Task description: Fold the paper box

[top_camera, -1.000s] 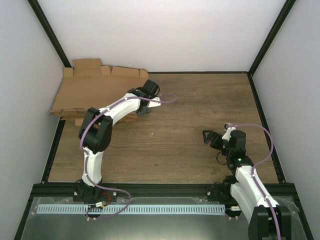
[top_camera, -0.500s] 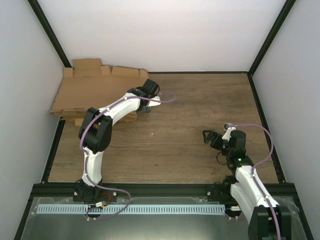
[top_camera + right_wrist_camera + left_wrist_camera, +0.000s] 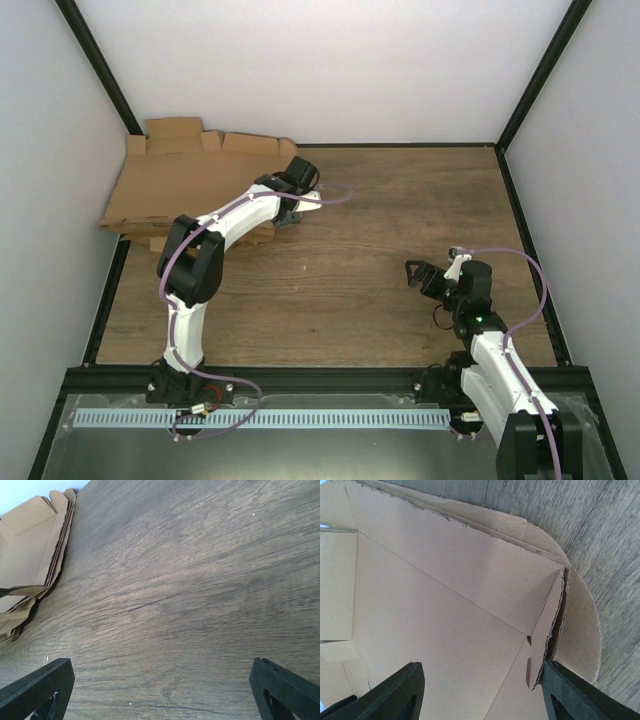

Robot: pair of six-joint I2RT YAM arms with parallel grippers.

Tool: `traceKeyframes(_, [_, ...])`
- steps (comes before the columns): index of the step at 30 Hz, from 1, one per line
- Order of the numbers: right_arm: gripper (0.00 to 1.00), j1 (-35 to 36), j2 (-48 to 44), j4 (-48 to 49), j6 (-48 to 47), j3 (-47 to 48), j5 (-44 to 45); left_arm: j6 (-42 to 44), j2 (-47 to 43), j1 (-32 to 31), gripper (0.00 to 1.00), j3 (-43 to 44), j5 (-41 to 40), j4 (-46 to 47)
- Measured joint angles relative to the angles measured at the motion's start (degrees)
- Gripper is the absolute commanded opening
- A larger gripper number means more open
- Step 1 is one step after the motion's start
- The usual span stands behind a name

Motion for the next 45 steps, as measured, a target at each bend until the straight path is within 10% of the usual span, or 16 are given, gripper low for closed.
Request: traceKeyframes(45, [1.00,0.0,0.0,0.0,0.0,0.0,0.5,6.0,1.4,0.7,0.56,2.5,-1.0,-1.9])
